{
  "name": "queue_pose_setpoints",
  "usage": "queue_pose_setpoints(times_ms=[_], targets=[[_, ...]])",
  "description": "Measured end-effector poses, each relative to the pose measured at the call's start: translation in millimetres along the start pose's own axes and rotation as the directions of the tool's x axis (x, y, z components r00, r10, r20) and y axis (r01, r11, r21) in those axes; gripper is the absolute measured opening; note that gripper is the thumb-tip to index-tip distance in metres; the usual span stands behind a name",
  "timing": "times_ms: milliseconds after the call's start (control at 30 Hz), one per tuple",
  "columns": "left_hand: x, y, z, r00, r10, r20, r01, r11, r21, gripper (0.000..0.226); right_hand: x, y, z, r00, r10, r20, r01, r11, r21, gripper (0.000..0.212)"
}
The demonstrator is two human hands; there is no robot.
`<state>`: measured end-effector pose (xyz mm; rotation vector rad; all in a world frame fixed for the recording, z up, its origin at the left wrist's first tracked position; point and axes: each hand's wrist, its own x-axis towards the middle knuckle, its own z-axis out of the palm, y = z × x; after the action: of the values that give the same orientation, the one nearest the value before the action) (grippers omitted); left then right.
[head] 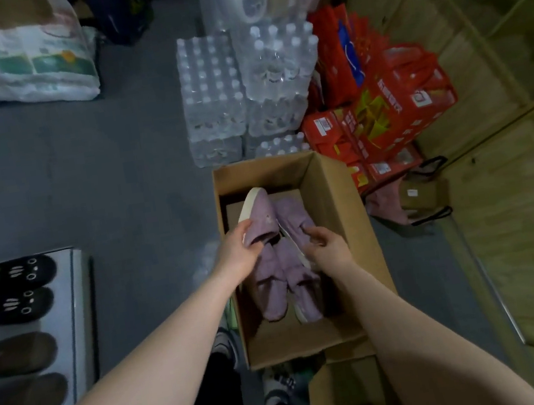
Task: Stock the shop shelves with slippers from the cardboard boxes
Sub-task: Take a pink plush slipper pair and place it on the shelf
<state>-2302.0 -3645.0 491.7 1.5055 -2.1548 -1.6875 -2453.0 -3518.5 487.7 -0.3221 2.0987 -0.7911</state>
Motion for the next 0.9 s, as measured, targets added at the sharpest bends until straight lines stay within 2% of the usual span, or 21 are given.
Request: queue_pose_setpoints(times_ms=[133, 233, 300, 467, 667, 733, 833, 900], targets=[[50.4, -9.4, 5.3, 0.997, -0.026, 0.074, 0.02, 0.996, 0.082, 0.062, 42.1, -1.9, 12.0, 0.993, 0.116, -0.009, -0.116, 0.992, -0.044, 0.051], [82.8, -18.3, 12.6, 0.993, -0.046, 0.111, 0.028, 0.987, 0.159, 0.068, 71.4, 3.7, 24.4, 0.989, 0.144, -0.044, -0.147, 0.986, -0.082, 0.053], [102.2, -24.5, 17.8, 0.991, -0.048, 0.127, 0.018, 0.975, 0.222, 0.071, 90.5, 6.9, 30.2, 0.986, 0.154, -0.069, -0.161, 0.981, -0.104, 0.051], [141.8, -46.2, 36.5, 0.989, -0.029, 0.148, -0.004, 0.976, 0.218, 0.073, 130.8, 7.7, 38.5, 0.98, 0.175, -0.091, -0.188, 0.97, -0.153, 0.054], [169.9, -82.2, 58.3, 0.982, -0.136, 0.132, 0.097, 0.959, 0.267, 0.093, 164.9, 18.8, 56.0, 0.981, 0.171, -0.093, -0.187, 0.964, -0.19, 0.061], [172.2, -91.2, 61.9, 0.976, -0.167, 0.143, 0.111, 0.934, 0.339, 0.099, 169.0, 22.1, 62.4, 0.986, 0.147, -0.077, -0.162, 0.955, -0.249, 0.062], [173.7, -97.0, 63.5, 0.972, -0.196, 0.129, 0.124, 0.896, 0.426, 0.099, 169.3, 26.2, 69.2, 0.994, 0.086, -0.071, -0.106, 0.931, -0.349, 0.045], [173.8, -96.5, 63.4, 0.97, -0.191, 0.148, 0.122, 0.916, 0.382, 0.096, 164.1, 25.5, 68.0, 0.994, 0.049, -0.094, -0.081, 0.92, -0.385, 0.03]])
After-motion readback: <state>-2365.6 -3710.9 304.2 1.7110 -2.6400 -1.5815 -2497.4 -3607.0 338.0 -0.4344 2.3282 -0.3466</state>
